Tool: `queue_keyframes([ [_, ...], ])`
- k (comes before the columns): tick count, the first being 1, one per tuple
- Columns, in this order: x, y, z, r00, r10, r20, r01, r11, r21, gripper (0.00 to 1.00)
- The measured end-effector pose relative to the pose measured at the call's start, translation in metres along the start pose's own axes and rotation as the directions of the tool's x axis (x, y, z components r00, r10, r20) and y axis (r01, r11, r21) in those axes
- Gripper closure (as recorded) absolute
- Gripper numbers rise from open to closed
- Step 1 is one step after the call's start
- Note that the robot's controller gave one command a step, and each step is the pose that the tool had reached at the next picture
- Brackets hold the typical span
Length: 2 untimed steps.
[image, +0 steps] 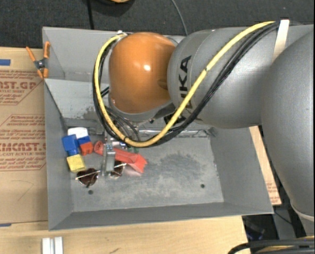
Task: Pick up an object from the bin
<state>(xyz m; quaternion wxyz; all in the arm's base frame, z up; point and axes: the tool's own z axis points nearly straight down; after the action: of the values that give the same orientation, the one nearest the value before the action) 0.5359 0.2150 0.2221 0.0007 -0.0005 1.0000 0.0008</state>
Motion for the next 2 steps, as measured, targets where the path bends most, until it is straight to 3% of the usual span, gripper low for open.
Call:
queue_keyframes([
  [1, 0.015, 0.022, 0.052, 0.98, -0.201, 0.002, 0.201, 0.98, -0.001, 0.0],
  [2, -0.003, -0.023, 0.065, 0.994, -0.113, -0.003, 0.113, 0.994, -0.002, 0.0],
])
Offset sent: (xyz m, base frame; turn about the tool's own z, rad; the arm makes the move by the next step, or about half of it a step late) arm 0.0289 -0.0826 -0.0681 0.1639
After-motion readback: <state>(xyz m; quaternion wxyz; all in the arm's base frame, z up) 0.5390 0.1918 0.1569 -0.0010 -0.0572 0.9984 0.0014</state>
